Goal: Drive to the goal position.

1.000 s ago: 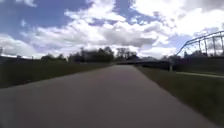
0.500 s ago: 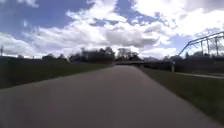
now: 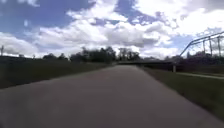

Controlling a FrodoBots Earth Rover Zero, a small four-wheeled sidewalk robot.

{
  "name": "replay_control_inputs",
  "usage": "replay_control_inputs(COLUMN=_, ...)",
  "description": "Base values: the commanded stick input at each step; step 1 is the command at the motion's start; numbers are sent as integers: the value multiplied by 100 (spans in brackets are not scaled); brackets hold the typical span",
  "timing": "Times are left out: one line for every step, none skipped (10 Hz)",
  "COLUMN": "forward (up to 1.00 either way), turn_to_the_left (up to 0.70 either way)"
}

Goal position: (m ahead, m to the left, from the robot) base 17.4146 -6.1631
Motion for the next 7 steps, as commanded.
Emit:
replay_control_inputs(forward=100, turn_to_the_left=0)
replay_control_inputs(forward=100, turn_to_the_left=0)
replay_control_inputs(forward=100, turn_to_the_left=0)
replay_control_inputs(forward=100, turn_to_the_left=0)
replay_control_inputs(forward=100, turn_to_the_left=0)
replay_control_inputs(forward=100, turn_to_the_left=-2)
replay_control_inputs(forward=100, turn_to_the_left=-10)
